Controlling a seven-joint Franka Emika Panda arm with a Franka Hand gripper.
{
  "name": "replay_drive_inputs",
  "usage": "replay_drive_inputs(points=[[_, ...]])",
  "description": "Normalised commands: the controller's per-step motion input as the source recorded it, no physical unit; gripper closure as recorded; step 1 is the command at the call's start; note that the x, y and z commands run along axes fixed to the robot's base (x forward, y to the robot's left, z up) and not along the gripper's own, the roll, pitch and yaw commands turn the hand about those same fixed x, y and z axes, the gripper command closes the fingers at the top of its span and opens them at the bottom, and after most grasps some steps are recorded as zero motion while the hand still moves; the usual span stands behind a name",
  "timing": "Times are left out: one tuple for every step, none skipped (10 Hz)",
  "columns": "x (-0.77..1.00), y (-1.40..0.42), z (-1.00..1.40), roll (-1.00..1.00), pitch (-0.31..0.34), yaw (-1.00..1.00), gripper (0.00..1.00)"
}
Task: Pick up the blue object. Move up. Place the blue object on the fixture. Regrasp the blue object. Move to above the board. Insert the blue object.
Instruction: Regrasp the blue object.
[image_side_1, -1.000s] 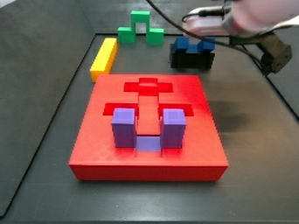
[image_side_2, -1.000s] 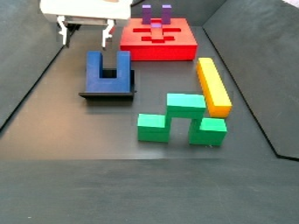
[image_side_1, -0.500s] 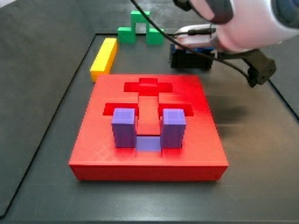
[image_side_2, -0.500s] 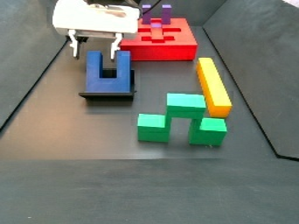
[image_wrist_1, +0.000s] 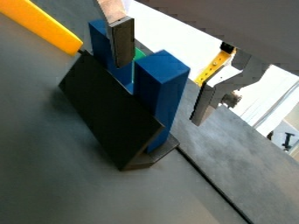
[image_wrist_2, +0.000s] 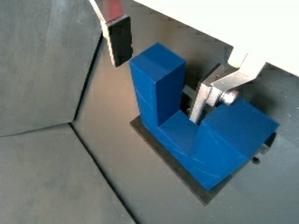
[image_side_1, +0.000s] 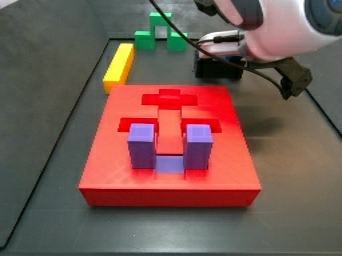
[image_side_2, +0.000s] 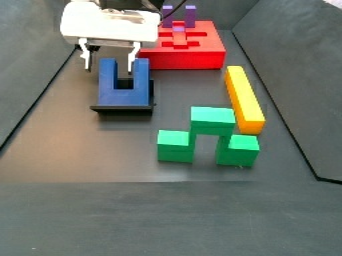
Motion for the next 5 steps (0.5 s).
replay_drive_inputs(points=[[0.0,0.02,0.0,-0.03,0.0,0.0,0.0],[0.0,0.0,0.0,0.0,0.0,0.0,0.0],[0.0,0.0,0.0,0.0,0.0,0.0,1.0],[0.0,0.0,0.0,0.0,0.0,0.0,1.0],[0.0,0.0,0.0,0.0,0.0,0.0,1.0]])
